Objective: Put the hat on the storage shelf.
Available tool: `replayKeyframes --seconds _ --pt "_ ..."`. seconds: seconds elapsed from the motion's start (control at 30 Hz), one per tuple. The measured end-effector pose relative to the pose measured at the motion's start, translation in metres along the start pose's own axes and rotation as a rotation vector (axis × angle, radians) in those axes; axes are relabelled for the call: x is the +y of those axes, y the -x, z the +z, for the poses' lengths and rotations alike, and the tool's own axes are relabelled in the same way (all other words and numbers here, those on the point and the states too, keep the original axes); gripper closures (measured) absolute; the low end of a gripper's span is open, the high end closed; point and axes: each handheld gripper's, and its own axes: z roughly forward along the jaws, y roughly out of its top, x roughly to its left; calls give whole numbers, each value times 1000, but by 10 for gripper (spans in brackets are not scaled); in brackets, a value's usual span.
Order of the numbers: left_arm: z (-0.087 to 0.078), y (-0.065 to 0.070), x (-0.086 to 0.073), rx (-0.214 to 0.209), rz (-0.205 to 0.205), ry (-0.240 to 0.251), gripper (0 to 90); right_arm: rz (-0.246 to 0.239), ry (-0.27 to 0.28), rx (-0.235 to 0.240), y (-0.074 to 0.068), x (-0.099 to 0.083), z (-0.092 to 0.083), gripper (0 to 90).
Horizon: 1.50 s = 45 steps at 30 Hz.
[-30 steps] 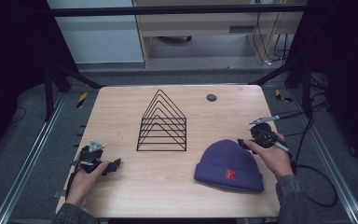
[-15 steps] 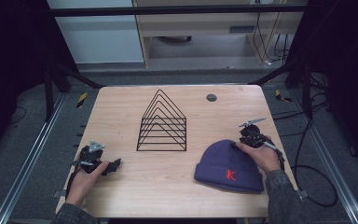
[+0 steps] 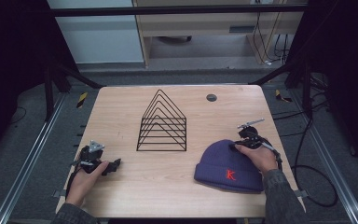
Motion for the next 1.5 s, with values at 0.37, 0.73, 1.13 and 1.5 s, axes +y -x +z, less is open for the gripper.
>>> replayKeyframes --seconds 0.37,0.73,1.13,1.5 --pt "-1 1 1 -17 9 -14 0 -95 60 -11 -16 1 -20 783" --pt "-7 -6 3 -68 -76 -12 45 -203 214 21 -49 10 -71 787" --pt "-18 -5 12 -81 -71 45 62 -305 339 64 -90 37 -113 791" --pt "-55 10 51 -95 4 196 92 -349 415 0 -94 72 -160 793"
